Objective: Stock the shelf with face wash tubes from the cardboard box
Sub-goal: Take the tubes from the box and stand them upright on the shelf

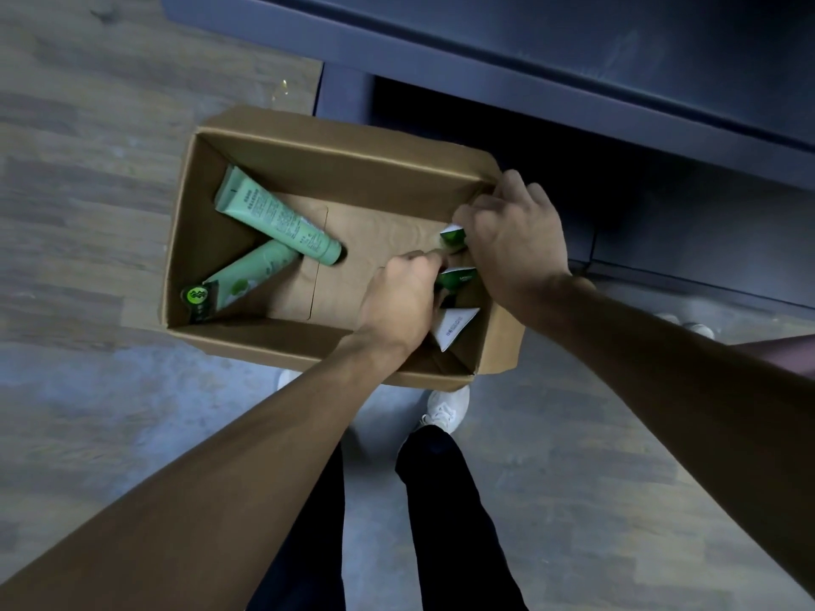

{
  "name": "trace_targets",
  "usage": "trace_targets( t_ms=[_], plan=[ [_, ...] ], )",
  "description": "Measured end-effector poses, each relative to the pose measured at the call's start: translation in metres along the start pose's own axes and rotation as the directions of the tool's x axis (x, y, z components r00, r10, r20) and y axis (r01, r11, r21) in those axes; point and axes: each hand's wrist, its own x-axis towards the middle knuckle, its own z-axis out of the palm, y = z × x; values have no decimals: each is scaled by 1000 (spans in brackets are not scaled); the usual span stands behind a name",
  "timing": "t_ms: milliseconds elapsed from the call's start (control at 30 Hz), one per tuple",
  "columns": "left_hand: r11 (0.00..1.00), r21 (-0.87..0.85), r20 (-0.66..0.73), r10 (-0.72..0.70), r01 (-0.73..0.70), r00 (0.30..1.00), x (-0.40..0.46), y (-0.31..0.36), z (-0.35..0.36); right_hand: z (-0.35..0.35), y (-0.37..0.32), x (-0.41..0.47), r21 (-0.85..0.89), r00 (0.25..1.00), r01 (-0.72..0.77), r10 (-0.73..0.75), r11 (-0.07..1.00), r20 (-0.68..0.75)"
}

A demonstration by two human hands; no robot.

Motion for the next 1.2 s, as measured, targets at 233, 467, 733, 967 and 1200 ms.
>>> trace_targets(
  t_ms=[233, 467, 733, 967, 1200],
  plan=[
    [996, -82, -121, -47, 37, 992, -27, -17, -31, 0, 1, -11, 109, 995, -77, 84, 991, -58],
    [994, -61, -145, -102, 94, 984, -56, -10, -85, -67, -6, -29, 385, 983, -181, 151, 905, 108],
    [1000, -17, -183, -10, 7, 983, -89, 20, -181, -174, -8, -39, 396, 988, -137, 98, 908, 117],
    [995, 35, -200, 103, -98, 974, -123, 57, -260, -275, -17, -57, 413, 987, -160, 137, 897, 84],
    [961, 147, -211, 260, -233, 942, -147, 94, -339, -361, -16, -80, 392, 976, -213, 209, 895, 53]
  ],
)
